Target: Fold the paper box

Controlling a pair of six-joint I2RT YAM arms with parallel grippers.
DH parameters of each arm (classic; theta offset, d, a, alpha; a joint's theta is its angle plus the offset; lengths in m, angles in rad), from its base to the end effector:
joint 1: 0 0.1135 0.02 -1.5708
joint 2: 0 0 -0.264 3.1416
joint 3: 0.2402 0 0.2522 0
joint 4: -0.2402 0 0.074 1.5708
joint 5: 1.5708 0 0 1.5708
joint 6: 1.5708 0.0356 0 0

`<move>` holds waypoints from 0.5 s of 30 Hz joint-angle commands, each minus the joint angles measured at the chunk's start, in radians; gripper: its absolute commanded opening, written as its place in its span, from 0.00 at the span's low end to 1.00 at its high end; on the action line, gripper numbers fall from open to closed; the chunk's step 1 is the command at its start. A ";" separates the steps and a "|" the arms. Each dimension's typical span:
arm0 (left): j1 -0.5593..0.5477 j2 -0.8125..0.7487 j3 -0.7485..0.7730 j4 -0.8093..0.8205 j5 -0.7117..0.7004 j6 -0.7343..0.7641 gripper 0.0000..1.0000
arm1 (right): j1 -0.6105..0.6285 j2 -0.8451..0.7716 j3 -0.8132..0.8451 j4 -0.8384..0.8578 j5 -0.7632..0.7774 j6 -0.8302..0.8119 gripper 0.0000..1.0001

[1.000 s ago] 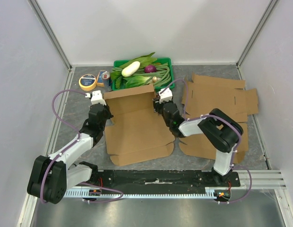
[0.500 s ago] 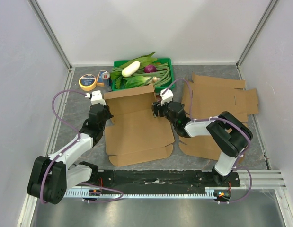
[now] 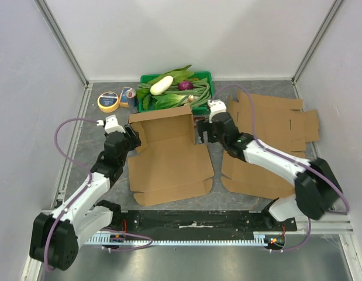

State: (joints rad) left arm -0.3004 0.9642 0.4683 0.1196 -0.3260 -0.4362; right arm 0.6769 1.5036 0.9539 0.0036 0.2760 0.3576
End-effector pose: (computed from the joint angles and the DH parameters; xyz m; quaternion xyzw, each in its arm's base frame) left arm 0.2075 -0.0523 0.2270 -0.1464 0.8079 -0.0746 0.5660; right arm 0.2672 0.2023 0.2439 -0.0707 0.8631 0.1359 0.4813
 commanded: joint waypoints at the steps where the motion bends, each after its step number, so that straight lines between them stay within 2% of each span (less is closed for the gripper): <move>1: 0.003 -0.120 0.003 -0.049 0.034 -0.110 0.66 | -0.062 -0.205 -0.127 -0.232 -0.164 0.024 0.94; 2: 0.003 -0.131 0.000 -0.049 0.031 -0.105 0.66 | -0.063 -0.220 -0.148 -0.146 -0.254 -0.027 0.94; 6: 0.003 -0.095 0.007 -0.032 0.005 -0.058 0.65 | -0.065 -0.191 -0.144 0.034 -0.328 -0.078 0.90; 10: 0.003 -0.009 0.030 -0.023 -0.008 -0.016 0.59 | -0.066 -0.047 -0.094 0.160 -0.400 -0.132 0.87; 15: 0.003 0.086 0.041 0.035 -0.056 0.050 0.53 | -0.063 0.093 -0.079 0.386 -0.327 -0.131 0.87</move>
State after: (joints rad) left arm -0.2996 0.9974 0.4694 0.0937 -0.3256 -0.4587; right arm 0.6125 1.5288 0.8387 0.1516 -0.0570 0.2565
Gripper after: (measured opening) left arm 0.541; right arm 0.870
